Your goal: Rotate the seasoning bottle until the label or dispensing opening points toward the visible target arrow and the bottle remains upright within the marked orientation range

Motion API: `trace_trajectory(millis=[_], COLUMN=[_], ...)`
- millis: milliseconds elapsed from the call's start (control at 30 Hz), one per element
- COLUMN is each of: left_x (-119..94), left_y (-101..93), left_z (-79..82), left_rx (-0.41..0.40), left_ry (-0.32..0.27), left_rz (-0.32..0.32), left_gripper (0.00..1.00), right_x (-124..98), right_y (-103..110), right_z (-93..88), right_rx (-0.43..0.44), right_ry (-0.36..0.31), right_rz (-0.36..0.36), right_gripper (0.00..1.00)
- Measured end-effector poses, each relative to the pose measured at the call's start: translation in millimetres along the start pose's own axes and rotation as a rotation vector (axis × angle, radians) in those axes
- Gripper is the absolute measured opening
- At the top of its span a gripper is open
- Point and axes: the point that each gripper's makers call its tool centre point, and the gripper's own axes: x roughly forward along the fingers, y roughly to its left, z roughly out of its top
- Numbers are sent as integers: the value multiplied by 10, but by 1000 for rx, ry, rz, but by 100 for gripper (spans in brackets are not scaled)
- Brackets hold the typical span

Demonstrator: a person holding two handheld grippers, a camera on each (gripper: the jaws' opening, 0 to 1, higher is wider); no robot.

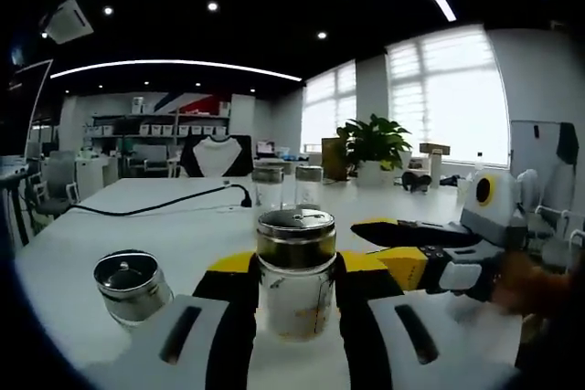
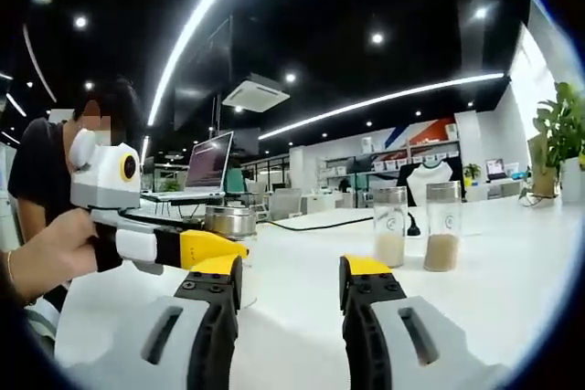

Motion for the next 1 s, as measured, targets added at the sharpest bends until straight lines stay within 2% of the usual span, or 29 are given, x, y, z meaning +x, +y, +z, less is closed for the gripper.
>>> trace_trajectory(millis=[267,533,1000], left_x=[-35,-47,-34], left_y=[-20,-20,-24], left_z=[-91,-104,-216], left_rx=[-6,-9,1], left_ry=[12,7,20], left_rz=[5,2,-13], left_gripper=[34,34,34], right_x=[2,5,15], right_y=[12,7,12], right_z=[-12,-25,-33], right_rx=[-3,-4,0], right_ry=[4,9,10], right_rz=[3,1,8], right_gripper=[40,40,40])
